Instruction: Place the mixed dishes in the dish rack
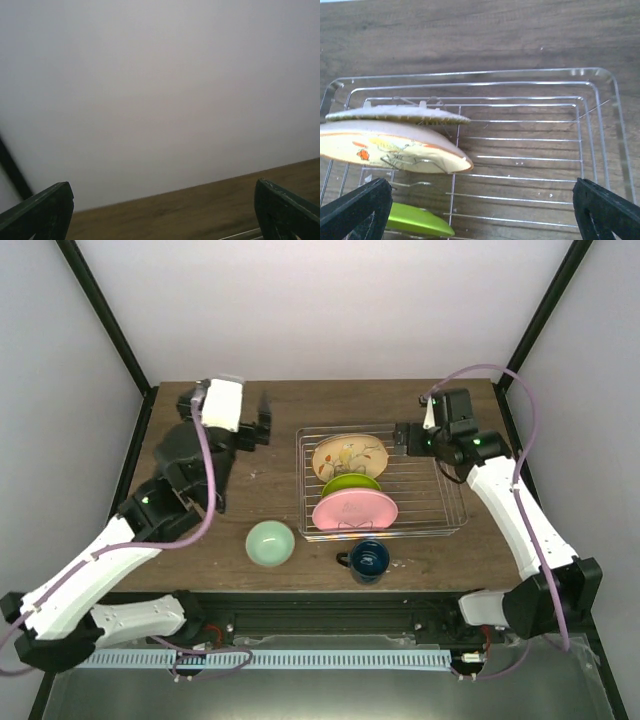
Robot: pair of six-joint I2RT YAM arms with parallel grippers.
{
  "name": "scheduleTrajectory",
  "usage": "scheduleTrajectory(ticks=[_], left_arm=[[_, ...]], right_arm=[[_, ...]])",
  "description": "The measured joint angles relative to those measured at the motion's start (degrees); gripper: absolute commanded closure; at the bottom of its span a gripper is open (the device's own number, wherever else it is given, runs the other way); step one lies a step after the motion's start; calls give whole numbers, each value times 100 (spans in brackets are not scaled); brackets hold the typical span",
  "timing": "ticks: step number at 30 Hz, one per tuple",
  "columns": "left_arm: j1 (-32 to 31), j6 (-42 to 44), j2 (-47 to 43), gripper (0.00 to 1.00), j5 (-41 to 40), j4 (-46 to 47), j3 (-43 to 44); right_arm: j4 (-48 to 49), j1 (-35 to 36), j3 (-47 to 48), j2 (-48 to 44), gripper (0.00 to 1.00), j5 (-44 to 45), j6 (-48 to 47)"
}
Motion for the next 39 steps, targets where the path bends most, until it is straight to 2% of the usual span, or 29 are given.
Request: scheduleTrajectory(ticks=[2, 5, 14, 21, 32, 39], left_arm=[[697, -457, -87, 0, 275, -439, 74], [1370, -990, 138, 0, 793, -1040, 68], [2293, -1773, 1220, 0, 2085, -1650, -859], [2378, -1926, 1834, 0, 2455, -1425, -953], [2378, -2041, 2629, 2, 2879, -1029, -1093], [2378, -2146, 2758, 4, 3139, -918, -1222]], right_arm=[[-11, -92, 168, 90, 0, 42, -13], [-7, -428, 297, 302, 0, 50, -17], [-79, -1648, 297, 1043, 0, 485, 37], [-70, -1989, 293, 1246, 0, 695, 111], [238, -1989, -127, 1781, 0, 496, 109], [369, -1989, -387, 1954, 0, 350, 109]])
